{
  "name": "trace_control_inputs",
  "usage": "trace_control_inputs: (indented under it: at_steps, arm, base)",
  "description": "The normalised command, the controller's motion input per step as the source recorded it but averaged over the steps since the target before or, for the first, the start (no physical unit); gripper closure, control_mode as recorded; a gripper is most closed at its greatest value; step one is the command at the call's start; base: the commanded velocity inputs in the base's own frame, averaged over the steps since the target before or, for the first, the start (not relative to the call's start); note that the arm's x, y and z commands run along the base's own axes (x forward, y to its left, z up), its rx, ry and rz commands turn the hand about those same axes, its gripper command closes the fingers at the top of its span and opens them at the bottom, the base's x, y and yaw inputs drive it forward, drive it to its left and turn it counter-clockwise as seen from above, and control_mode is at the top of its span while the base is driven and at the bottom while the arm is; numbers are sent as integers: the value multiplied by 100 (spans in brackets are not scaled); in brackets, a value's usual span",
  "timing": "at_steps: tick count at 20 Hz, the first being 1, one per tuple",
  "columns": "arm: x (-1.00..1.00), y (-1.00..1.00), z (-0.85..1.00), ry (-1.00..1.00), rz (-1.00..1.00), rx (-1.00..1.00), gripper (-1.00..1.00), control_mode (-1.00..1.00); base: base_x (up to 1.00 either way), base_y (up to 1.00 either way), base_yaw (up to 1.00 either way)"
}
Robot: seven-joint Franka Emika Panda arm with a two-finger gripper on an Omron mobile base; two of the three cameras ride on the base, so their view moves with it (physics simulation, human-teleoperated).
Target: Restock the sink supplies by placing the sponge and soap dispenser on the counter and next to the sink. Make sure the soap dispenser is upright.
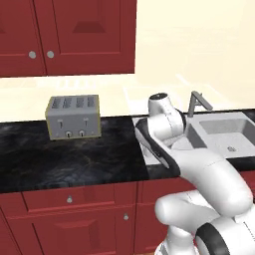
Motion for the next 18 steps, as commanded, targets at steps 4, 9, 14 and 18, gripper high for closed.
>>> trace_control_inputs:
  at_steps: [4, 9, 14, 18]
  arm:
    - [60, 55, 0, 31, 14, -21, 100, -100]
    - [35, 12, -9, 9, 18, -24, 100, -100]
    - [10, -5, -35, 0, 28, -30, 100, -100]
    - [8, -9, -32, -2, 32, -27, 100, -100]
  base:
    - [0, 0, 0]
    - [0, 0, 0]
    - [0, 0, 0]
    - [0, 0, 0]
